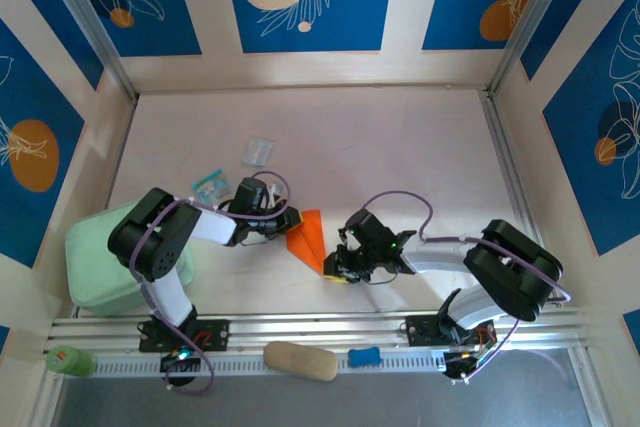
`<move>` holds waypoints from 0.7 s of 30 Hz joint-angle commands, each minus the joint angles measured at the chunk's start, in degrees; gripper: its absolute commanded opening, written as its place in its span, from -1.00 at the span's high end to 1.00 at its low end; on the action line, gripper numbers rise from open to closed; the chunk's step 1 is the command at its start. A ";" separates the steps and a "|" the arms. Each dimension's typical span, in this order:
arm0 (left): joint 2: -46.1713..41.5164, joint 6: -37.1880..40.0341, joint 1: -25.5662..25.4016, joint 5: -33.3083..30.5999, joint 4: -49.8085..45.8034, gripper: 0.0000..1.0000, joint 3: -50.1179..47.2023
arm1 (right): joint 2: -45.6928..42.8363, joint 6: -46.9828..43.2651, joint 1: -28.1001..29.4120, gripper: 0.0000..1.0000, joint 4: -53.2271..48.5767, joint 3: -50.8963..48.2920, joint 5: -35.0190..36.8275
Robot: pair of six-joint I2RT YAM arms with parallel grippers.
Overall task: Fold a paper plane with a square sheet of paper (pick it up from the middle)
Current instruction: Turn over the paper at the center of the table.
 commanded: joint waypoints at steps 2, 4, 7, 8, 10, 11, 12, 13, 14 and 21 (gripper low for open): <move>-0.63 -0.29 0.46 -1.81 -3.43 1.00 -1.44 | -0.39 0.90 0.05 0.48 3.83 0.22 0.26; -0.73 -0.16 0.47 -1.82 -3.68 1.00 -1.26 | -1.06 1.06 -0.61 0.48 3.91 -0.25 0.74; -0.94 -0.44 0.47 -1.90 -3.48 1.00 -1.48 | -1.94 0.91 -1.56 0.47 4.70 -1.14 0.64; -0.99 -0.51 0.47 -1.94 -3.44 1.00 -1.47 | -2.13 0.74 -1.82 0.47 5.03 -1.32 0.40; -1.04 -0.63 0.47 -1.81 -3.39 1.00 -1.29 | -2.23 0.47 -2.32 0.47 5.73 -1.46 0.02; -1.08 -0.78 0.47 -1.73 -3.27 1.00 -1.29 | -2.23 0.30 -2.45 0.47 6.71 -1.61 -0.19; -1.07 -0.91 0.47 -1.63 -3.10 1.00 -1.27 | -2.07 0.20 -2.61 0.47 7.54 -1.78 -0.41; -1.16 -1.13 0.47 -1.64 -2.96 1.00 -1.34 | -1.82 0.10 -2.78 0.48 8.15 -1.64 -0.73; -1.25 -1.24 0.47 -1.64 -2.76 1.00 -1.43 | -1.56 0.03 -2.96 0.49 8.77 -1.68 -1.19; -2.13 -1.86 0.47 -1.64 -2.61 1.00 -1.83 | -0.13 -0.16 -3.20 0.59 11.01 -1.62 -2.03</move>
